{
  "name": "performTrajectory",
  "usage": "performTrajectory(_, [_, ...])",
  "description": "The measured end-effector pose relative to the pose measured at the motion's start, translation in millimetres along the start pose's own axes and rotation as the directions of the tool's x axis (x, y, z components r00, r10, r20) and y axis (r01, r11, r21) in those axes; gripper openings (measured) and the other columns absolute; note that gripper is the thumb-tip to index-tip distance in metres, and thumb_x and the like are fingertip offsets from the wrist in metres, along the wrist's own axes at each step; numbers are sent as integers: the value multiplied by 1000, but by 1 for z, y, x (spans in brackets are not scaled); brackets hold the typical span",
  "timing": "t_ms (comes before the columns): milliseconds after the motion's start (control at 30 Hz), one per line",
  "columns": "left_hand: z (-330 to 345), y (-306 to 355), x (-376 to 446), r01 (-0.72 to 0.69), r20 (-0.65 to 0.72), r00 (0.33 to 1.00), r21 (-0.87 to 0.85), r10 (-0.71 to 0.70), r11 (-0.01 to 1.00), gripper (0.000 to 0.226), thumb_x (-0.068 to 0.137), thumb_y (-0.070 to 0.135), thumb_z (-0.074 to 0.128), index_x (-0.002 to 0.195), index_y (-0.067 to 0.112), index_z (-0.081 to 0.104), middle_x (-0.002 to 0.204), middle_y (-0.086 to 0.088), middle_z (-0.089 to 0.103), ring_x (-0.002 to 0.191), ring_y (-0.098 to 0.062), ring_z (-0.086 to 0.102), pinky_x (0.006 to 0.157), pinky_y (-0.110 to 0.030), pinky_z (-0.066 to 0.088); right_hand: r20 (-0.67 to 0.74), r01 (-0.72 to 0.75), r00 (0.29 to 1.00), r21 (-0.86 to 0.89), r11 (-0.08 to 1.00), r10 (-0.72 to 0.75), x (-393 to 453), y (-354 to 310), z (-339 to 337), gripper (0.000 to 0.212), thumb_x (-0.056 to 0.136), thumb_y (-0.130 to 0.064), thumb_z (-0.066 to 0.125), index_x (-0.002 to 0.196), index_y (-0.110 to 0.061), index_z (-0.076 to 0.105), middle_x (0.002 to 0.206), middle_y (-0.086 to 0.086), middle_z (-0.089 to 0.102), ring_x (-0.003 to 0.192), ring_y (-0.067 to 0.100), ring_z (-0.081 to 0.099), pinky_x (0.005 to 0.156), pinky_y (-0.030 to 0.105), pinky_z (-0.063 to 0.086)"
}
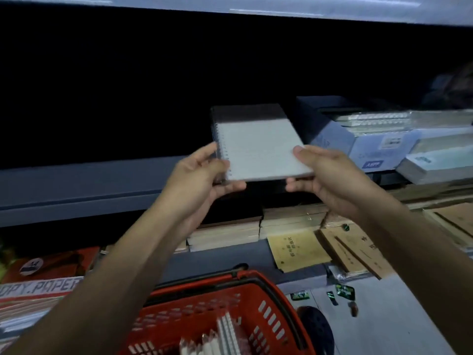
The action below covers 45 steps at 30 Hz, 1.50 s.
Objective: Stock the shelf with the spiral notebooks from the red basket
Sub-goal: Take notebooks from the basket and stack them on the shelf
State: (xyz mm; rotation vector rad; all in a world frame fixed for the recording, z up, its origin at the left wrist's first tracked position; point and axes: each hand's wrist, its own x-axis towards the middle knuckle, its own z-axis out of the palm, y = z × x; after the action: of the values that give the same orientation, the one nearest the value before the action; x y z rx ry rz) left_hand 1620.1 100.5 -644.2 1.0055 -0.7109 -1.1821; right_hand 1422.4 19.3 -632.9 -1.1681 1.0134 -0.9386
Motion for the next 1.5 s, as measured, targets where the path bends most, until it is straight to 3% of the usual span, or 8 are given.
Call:
performTrajectory(200, [16, -1, 42, 57, -163, 985, 19, -53, 998, 44, 98, -7, 54, 140, 1, 46, 114, -18, 69, 91, -26, 74, 68, -32, 63, -137, 10, 991, 51, 999, -3, 52, -1, -2, 20, 96, -16, 67, 101, 3, 63, 116, 16, 69, 78, 18, 74, 60, 24, 60])
performTrajectory(333, [14, -16, 22, -95, -217, 966, 203, 140, 975, 53, 90, 9, 73, 138, 14, 51, 120, -6, 65, 80, -14, 77, 86, -34, 61, -124, 149, 981, -17, 989, -150, 34, 15, -10, 43, 91, -21, 74, 126, -2, 57, 118, 13, 67, 85, 25, 78, 78, 32, 63])
performTrajectory(467, [4, -30, 2, -189, -201, 930, 451, 306, 872, 50, 88, 19, 75, 135, 22, 57, 117, 9, 67, 82, -11, 76, 69, -12, 55, -209, 284, 928, -143, 948, -309, 13, 39, -12, 32, 91, -15, 73, 121, -10, 63, 97, 8, 73, 72, 24, 77, 75, 37, 64])
performTrajectory(933, [15, -33, 83, -286, -281, 803, 592, 525, 754, 31, 85, 14, 79, 114, 15, 67, 102, 0, 72, 68, 1, 63, 57, -4, 47, -332, 304, 866, -246, 920, -375, 83, 30, 4, 35, 97, -18, 67, 130, -9, 63, 63, 6, 65, 45, 21, 62, 46, 35, 58])
performTrajectory(1100, [10, -32, 64, -301, -252, 804, 607, 538, 735, 38, 85, 22, 80, 119, 20, 63, 107, 10, 65, 64, 6, 60, 60, -3, 46, -374, 358, 783, -382, 852, -497, 56, 39, 5, 47, 95, -43, 64, 137, -23, 57, 75, 1, 70, 64, 17, 69, 69, 42, 62])
performTrajectory(1200, [5, -29, 40, -308, -230, 814, 609, 534, 731, 39, 84, 28, 81, 118, 24, 63, 107, 13, 65, 68, 3, 63, 63, -6, 49, -313, 390, 737, -528, 755, -600, 21, 43, 13, 46, 93, -51, 62, 133, -30, 58, 88, -9, 67, 81, 12, 67, 81, 41, 57])
performTrajectory(1333, [-8, -37, -8, -304, -188, 828, 639, 528, 706, 33, 83, 29, 81, 110, 27, 62, 103, 10, 67, 66, 0, 64, 63, -17, 52, -158, 427, 768, -597, 679, -621, -36, 63, 28, 33, 93, -45, 66, 121, -27, 66, 94, -3, 64, 73, 7, 63, 74, 31, 55])
performTrajectory(1500, [-42, -100, -88, -220, -202, 879, 634, 433, 742, 27, 82, 15, 82, 102, 20, 64, 91, 6, 67, 62, 4, 60, 65, -12, 50, -4, 315, 889, -721, 618, -458, -97, 137, 34, 19, 94, -36, 63, 102, -21, 71, 85, -2, 68, 70, 13, 65, 68, 31, 52])
